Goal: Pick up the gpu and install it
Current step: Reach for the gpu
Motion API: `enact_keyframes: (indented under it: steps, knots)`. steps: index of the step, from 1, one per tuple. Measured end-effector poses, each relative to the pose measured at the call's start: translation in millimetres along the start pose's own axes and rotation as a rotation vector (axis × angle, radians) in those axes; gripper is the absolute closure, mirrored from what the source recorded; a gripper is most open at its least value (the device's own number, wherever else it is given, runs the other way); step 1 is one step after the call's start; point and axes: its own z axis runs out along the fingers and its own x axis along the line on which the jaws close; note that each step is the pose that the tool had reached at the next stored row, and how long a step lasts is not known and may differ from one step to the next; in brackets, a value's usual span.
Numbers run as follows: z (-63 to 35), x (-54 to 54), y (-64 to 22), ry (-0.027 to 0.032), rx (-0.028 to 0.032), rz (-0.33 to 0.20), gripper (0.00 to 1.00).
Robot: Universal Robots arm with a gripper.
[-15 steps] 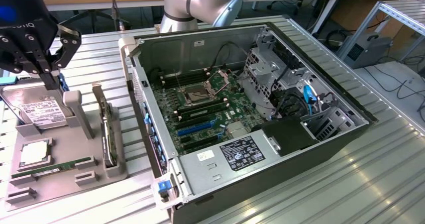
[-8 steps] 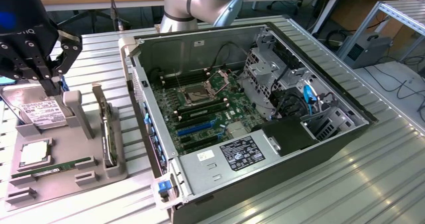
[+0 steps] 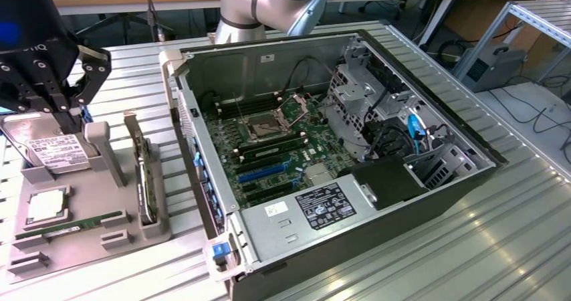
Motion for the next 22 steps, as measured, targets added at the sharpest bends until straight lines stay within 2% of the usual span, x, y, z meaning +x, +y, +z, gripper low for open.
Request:
enact_keyframes:
  steps: [11,22]
  knots:
    - [0.4,-1.3,-17.0,-0.0005,0.0062,0.000,0.89]
    - [0.4,-1.6,-21.5,-0.0007,0.0078,0.000,0.89]
